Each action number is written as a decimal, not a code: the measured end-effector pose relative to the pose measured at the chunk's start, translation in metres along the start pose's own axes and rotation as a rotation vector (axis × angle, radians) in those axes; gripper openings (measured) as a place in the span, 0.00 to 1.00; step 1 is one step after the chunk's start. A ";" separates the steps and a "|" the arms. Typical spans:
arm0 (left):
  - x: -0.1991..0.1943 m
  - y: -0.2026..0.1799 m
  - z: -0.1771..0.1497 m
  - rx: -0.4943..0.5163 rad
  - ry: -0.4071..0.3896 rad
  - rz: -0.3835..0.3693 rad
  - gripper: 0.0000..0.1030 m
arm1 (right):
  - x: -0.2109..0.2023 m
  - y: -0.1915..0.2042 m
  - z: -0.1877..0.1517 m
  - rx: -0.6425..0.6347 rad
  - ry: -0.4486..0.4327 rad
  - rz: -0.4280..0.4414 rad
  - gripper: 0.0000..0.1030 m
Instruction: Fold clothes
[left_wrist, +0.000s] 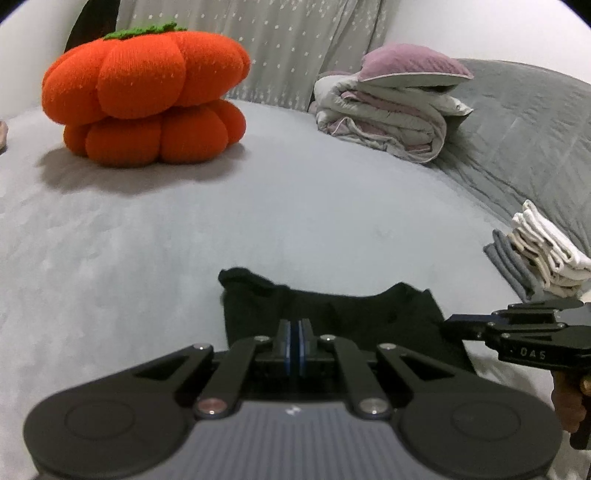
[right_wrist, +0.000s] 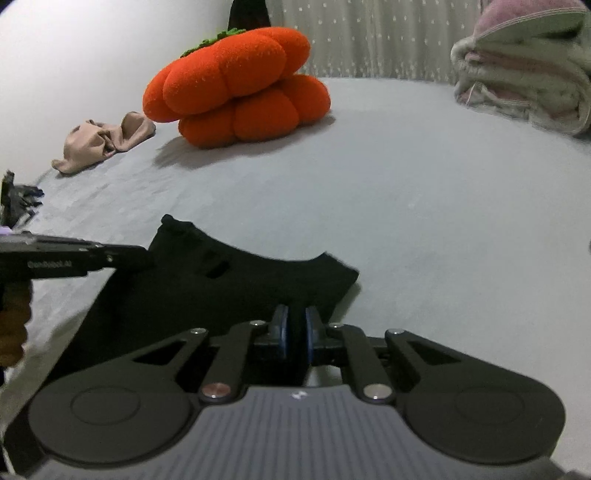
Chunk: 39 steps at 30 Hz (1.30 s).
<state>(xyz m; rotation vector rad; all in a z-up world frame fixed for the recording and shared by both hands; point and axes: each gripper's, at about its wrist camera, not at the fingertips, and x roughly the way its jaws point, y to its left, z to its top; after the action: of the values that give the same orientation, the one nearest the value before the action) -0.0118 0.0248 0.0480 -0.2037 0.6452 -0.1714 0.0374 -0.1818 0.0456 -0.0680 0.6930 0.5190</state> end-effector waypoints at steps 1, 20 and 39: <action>-0.001 0.000 0.000 0.001 -0.005 -0.004 0.04 | -0.002 0.002 0.000 -0.015 -0.009 -0.010 0.05; 0.002 0.002 0.002 -0.019 -0.002 -0.013 0.04 | 0.006 0.004 -0.002 -0.041 0.005 0.012 0.06; 0.012 0.002 0.001 -0.031 -0.006 -0.005 0.04 | 0.010 0.009 0.000 -0.096 0.008 -0.067 0.15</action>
<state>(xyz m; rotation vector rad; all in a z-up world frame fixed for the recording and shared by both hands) -0.0012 0.0242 0.0414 -0.2356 0.6418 -0.1658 0.0393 -0.1699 0.0404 -0.1825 0.6708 0.4876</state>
